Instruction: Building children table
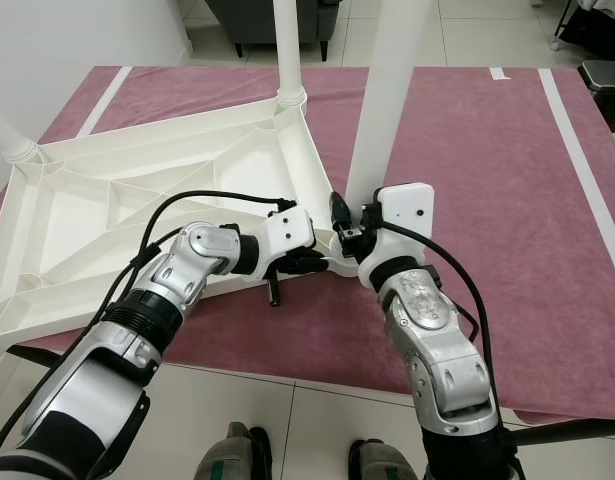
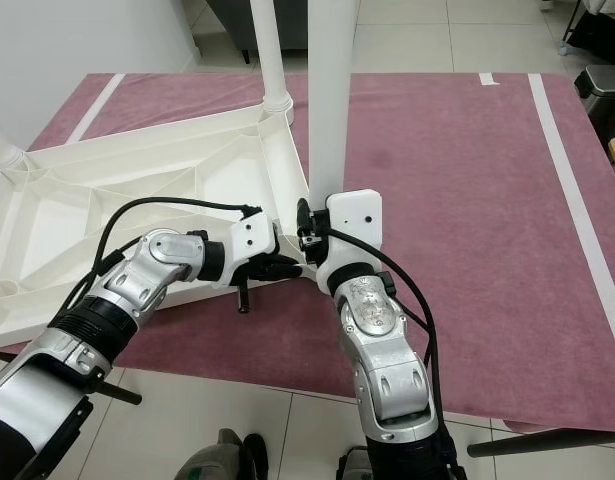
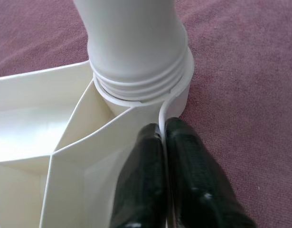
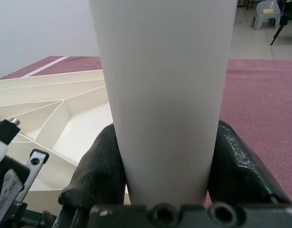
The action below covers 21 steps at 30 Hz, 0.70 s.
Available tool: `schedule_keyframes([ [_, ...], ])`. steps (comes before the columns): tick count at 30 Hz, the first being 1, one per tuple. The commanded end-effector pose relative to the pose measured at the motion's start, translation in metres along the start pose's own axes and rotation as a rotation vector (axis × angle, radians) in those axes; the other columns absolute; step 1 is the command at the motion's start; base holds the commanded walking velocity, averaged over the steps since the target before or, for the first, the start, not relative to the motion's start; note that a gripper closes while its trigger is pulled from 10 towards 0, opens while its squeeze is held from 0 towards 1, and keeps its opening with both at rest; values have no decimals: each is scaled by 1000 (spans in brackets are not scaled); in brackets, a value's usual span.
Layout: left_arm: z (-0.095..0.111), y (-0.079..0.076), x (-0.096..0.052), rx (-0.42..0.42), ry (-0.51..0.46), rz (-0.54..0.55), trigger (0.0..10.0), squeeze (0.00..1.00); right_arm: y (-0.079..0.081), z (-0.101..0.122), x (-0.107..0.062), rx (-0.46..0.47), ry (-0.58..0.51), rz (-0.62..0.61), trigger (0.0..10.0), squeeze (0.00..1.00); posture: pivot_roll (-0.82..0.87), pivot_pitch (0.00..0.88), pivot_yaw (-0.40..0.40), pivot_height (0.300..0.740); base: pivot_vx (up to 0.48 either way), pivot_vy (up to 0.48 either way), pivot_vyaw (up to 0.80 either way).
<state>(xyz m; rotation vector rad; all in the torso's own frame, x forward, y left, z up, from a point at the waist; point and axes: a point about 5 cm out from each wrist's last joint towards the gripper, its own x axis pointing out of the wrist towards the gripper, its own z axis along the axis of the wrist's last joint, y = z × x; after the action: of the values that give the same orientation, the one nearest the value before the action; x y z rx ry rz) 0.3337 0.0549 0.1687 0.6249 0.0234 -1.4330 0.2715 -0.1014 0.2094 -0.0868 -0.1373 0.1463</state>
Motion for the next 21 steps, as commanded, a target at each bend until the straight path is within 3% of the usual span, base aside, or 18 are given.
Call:
schedule_keyframes([
  [1,-3,4,-10,31,32,0,10000,1000,-31,-49,-6,-59,249,-192,314,0,-85,176,147,740,0,0,0],
  [2,-3,4,-10,31,32,0,10000,1000,-31,-49,-6,-59,249,-192,314,0,-85,176,147,740,0,0,0],
  [3,-5,4,-14,24,37,2,10000,1000,-28,-45,-5,-62,224,-164,10000,0,-82,176,147,740,0,0,0],
  [8,-6,6,-17,17,41,8,10000,1000,-24,-40,-3,-56,189,-129,10000,0,-79,176,147,740,0,0,0],
  [9,-8,6,-20,4,44,2,10000,714,-22,-35,-1,-56,163,-113,10000,0,-77,175,146,740,0,0,0],
  [11,-8,6,-20,4,44,2,10000,714,-22,-35,-1,-56,163,-113,10000,0,-77,175,146,740,0,0,0],
  [12,-10,6,-23,-10,61,-2,10000,0,-20,-32,0,-52,142,-99,10000,0,-75,173,147,740,0,0,0],
  [18,-16,3,-23,-27,92,-31,10000,0,-18,-28,2,-51,120,-80,10000,0,-73,174,147,740,0,0,0],
  [19,-19,1,-22,-27,112,-51,3098,0,-17,-26,2,-51,111,-69,10000,0,-75,176,152,740,0,0,0],
  [20,-19,1,-22,-27,112,-51,3098,0,-17,-26,2,-51,111,-69,10000,0,-75,176,152,740,0,0,0],
  [21,-21,-1,-22,-24,129,-73,0,0,-16,-24,2,-55,102,-59,10000,0,-75,177,154,740,0,0,0],
])
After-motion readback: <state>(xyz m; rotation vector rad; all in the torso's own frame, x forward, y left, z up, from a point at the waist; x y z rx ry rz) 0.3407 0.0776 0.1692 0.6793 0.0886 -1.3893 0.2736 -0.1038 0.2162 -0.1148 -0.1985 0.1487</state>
